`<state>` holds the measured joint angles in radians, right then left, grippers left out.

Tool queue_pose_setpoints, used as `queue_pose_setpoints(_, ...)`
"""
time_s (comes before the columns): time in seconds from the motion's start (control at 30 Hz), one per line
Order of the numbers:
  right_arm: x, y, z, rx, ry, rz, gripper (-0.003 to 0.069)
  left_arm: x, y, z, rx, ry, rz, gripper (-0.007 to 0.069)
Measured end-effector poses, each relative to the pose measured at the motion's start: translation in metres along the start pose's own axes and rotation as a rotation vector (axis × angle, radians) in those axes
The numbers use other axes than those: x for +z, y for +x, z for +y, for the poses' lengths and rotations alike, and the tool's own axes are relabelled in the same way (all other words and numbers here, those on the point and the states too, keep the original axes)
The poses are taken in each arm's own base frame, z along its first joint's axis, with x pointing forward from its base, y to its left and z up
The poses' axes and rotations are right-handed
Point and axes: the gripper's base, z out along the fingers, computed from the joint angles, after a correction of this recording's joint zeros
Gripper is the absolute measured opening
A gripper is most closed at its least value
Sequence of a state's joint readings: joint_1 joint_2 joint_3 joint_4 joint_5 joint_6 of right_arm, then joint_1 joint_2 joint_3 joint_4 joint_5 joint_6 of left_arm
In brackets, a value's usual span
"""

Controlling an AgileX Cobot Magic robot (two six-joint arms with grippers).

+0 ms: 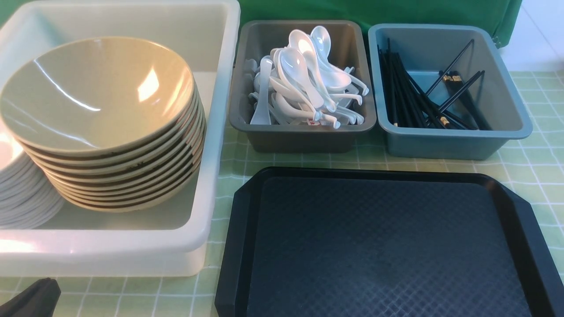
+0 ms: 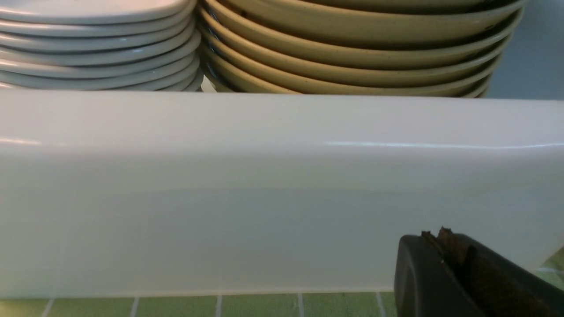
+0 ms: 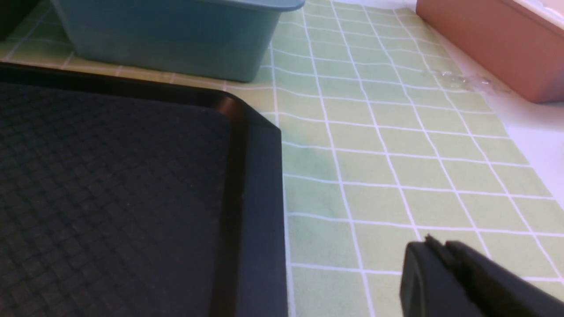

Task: On green table put chopsticks spoon bowls plates into blue grey white boxes.

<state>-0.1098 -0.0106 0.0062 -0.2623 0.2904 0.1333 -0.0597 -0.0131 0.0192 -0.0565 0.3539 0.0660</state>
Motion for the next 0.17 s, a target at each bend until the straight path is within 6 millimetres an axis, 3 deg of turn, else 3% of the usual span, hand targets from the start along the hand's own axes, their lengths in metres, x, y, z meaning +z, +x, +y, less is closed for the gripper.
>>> queue_pose_setpoints(0.17, 0.0000, 0.0000, 0.0000, 0.000, 0.000, 0.000, 0.0048, 0.0000, 0.0000, 0.0000, 0.000, 0.000, 0.000, -0.0001)
